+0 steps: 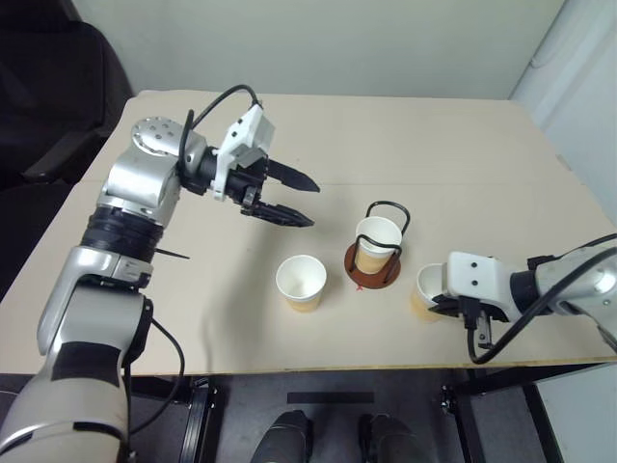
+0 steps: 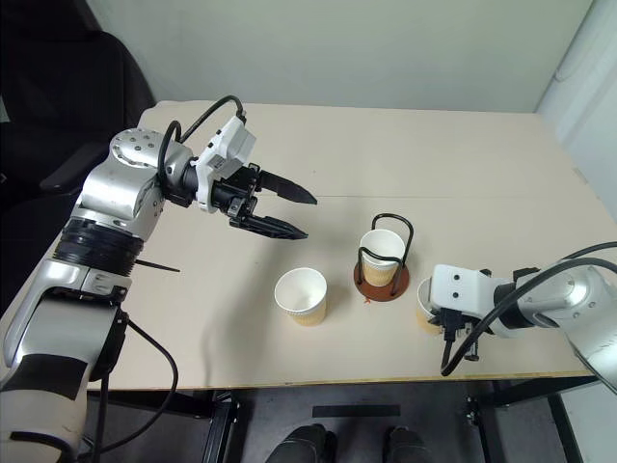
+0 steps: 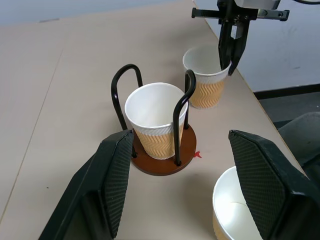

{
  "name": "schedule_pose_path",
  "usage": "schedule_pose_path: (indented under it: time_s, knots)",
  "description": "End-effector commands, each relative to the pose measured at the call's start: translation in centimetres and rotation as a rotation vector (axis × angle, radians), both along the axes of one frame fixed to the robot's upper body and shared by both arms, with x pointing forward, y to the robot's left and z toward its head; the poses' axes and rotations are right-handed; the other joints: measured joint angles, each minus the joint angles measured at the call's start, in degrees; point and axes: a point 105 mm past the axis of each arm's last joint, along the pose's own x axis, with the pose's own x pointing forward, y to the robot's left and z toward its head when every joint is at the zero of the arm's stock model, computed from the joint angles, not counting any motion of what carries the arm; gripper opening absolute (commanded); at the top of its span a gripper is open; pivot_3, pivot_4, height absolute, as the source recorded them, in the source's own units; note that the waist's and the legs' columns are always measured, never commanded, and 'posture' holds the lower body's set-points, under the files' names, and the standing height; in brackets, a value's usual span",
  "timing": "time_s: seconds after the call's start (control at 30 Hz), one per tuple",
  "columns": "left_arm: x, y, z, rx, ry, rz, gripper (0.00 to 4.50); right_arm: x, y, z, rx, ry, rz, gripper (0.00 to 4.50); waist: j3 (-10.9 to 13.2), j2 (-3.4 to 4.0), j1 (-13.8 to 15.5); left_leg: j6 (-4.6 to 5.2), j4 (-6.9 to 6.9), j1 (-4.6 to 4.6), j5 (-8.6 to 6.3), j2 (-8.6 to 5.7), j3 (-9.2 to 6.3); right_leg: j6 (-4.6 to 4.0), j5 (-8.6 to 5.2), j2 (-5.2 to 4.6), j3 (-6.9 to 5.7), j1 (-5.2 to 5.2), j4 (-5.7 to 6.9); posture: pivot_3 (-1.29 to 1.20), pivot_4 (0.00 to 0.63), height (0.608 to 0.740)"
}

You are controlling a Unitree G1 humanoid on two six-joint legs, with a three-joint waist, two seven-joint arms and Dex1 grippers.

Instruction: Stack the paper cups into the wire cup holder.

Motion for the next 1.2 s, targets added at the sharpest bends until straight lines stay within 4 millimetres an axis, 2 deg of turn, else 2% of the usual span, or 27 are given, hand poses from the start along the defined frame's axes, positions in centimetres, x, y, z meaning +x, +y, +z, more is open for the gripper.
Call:
schedule_pose_path:
  time_s: [0.03, 0.13, 0.2, 0.43, 0.57, 0.7, 0.83, 1.0, 1.2]
  knots:
    - [-0.4, 0.2, 0.8, -0.010, -0.033, -0.028, 3.29, 0.1, 0.1, 0.5, -0.029, -0.026, 0.014, 0.04, 0.00, 0.00, -0.02, 0.00, 0.00, 0.00, 0.00, 0.00, 0.00, 0.00, 0.00, 0.00, 0.00, 0.00, 0.00, 0.00, 0.150, 0.740]
    - [-0.3, 0.2, 0.7, -0.009, -0.033, -0.025, 3.29, 0.3, 0.0, 0.7, -0.039, -0.037, 0.017, 0.04, 0.00, 0.00, -0.02, 0.00, 0.01, 0.00, 0.00, 0.00, -0.01, 0.00, 0.00, 0.00, 0.00, 0.00, 0.00, 0.00, 0.150, 0.740]
    - [-0.3, 0.3, 0.7, -0.007, -0.033, -0.021, 3.29, 0.7, -0.3, 1.6, -0.046, -0.066, 0.010, 0.04, 0.00, 0.00, -0.04, 0.00, 0.01, 0.00, 0.00, 0.00, -0.01, 0.00, 0.00, 0.00, 0.00, 0.00, 0.00, 0.00, 0.150, 0.740]
    - [-0.1, 0.5, 0.5, -0.005, -0.034, -0.010, 3.29, 3.0, -2.2, 6.9, -0.076, -0.247, -0.050, 0.04, 0.00, 0.00, -0.05, 0.00, -0.01, 0.00, 0.00, 0.00, -0.02, 0.00, 0.00, 0.00, 0.00, 0.00, 0.00, 0.00, 0.150, 0.740]
    - [0.0, 0.5, 0.4, -0.003, -0.033, -0.005, 3.29, 3.5, -2.6, 10.1, -0.077, -0.344, -0.057, 0.04, 0.00, 0.00, -0.04, 0.00, -0.03, -0.01, 0.00, 0.00, -0.02, 0.00, 0.00, 0.00, 0.00, -0.02, 0.00, 0.00, 0.150, 0.740]
    - [0.1, 0.5, 0.3, -0.001, -0.031, -0.002, 3.29, 3.6, -1.8, 12.9, -0.055, -0.439, -0.027, 0.04, 0.00, 0.00, -0.08, 0.00, -0.05, -0.02, 0.00, 0.00, -0.03, 0.00, 0.00, 0.00, -0.01, -0.04, -0.02, 0.00, 0.150, 0.740]
    - [0.1, 0.5, 0.2, 0.000, -0.031, -0.002, 3.29, 3.2, 0.1, 15.4, -0.018, -0.518, 0.046, 0.04, 0.00, 0.00, -0.17, 0.00, -0.07, -0.02, 0.00, 0.00, -0.03, 0.00, 0.00, 0.00, -0.01, -0.06, -0.02, 0.00, 0.150, 0.740]
    - [0.2, 0.3, 0.1, 0.000, -0.029, -0.004, 3.29, 2.8, 2.6, 16.5, 0.010, -0.547, 0.135, 0.04, 0.00, 0.00, -0.30, 0.02, -0.06, -0.03, 0.00, 0.00, -0.06, 0.00, 0.00, 0.00, -0.03, -0.07, -0.05, 0.00, 0.150, 0.740]
    - [0.1, 0.2, 0.0, 0.001, -0.026, -0.011, 3.29, 2.5, 4.5, 15.2, 0.022, -0.487, 0.214, 0.04, 0.00, 0.01, -0.34, 0.03, -0.03, -0.08, 0.01, -0.01, -0.10, -0.01, 0.00, 0.00, -0.06, -0.09, -0.07, 0.00, 0.150, 0.740]
